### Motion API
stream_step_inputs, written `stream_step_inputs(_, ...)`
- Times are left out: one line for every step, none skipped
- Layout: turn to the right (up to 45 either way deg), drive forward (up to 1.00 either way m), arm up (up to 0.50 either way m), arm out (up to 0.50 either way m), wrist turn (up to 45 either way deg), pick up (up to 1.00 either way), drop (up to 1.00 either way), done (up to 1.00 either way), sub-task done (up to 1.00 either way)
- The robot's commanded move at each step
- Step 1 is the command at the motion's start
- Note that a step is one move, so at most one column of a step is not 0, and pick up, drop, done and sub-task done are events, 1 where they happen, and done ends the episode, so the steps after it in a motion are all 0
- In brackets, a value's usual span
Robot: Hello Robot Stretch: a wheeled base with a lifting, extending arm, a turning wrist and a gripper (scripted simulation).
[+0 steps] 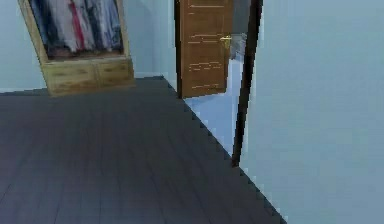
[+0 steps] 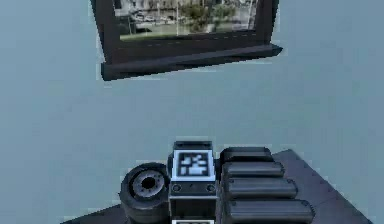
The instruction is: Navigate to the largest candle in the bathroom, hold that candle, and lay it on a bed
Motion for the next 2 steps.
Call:
stream_step_inputs(0.0,1.0,0.0,0.0,0.0,0.0,0.0,0.0,0.0)
stream_step_inputs(0.0,0.6,0.0,0.0,0.0,0.0,0.0,0.0,0.0)
